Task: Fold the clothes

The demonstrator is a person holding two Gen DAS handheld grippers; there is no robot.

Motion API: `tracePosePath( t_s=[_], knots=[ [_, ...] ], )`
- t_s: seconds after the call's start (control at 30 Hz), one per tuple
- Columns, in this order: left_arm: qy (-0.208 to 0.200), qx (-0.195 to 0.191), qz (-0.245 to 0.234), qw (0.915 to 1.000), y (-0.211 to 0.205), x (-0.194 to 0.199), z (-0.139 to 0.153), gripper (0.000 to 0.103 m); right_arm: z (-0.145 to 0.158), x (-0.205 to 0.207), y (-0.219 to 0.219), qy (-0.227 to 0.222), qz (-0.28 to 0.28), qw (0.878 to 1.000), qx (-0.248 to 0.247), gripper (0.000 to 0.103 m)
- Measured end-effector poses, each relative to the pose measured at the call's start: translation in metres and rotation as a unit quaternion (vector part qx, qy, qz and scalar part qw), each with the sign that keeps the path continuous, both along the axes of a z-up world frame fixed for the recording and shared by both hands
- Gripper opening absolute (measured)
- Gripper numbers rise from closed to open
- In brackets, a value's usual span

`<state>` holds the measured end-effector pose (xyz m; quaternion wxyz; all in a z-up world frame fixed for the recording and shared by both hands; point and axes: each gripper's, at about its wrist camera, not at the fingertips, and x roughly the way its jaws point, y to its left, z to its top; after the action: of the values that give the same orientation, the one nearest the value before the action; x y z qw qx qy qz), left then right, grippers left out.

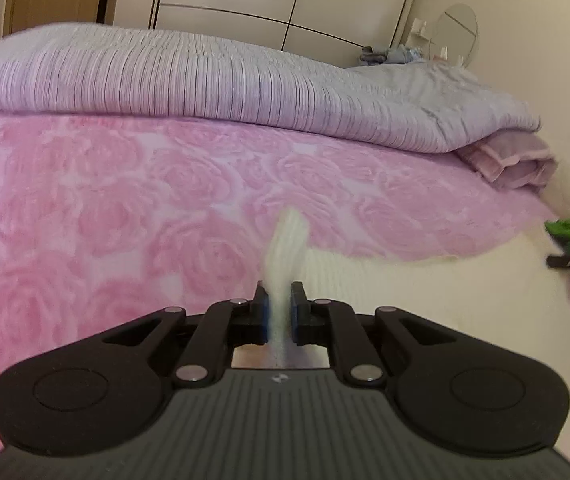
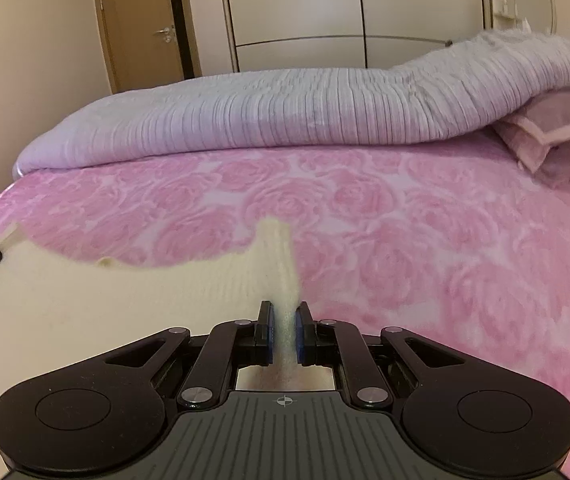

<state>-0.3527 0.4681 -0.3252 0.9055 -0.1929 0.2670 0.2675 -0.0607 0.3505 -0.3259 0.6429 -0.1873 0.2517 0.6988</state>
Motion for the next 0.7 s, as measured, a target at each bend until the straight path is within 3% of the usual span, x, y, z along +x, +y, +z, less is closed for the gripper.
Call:
tracePosePath(
  t_s=[0.17, 0.37, 0.47, 0.57, 0.7],
  knots=[
    [0.004, 0.011, 0.004, 0.9999, 0.016, 0.016, -0.005, 0.009, -0.009, 0.009, 0.021, 0.002, -0.010, 1.000, -0.007, 0.009],
    [0.053, 0.001, 0.016, 0.9984, 0.025, 0.039, -0.044, 0.010, -0.045, 0.008, 0.045, -0.005, -0.025, 0.998, -0.058, 0.009],
    [0.076, 0.002, 0.020, 0.9969, 0.021, 0.040, -0.057, 0.015, -0.060, 0.014, 0.046, 0.018, -0.045, 0.995, -0.083, 0.012],
    [0.074, -0.001, 0.040, 0.9965, 0.021, 0.030, -0.046, 0.021, -0.049, 0.021, 0.035, 0.019, -0.079, 0.993, -0.089, 0.032],
    [0.063, 0.026, 0.056, 0.9961, -0.002, 0.003, -0.014, 0.016, -0.012, 0.018, -0.010, -0.017, -0.121, 0.991, -0.054, 0.036]
  ],
)
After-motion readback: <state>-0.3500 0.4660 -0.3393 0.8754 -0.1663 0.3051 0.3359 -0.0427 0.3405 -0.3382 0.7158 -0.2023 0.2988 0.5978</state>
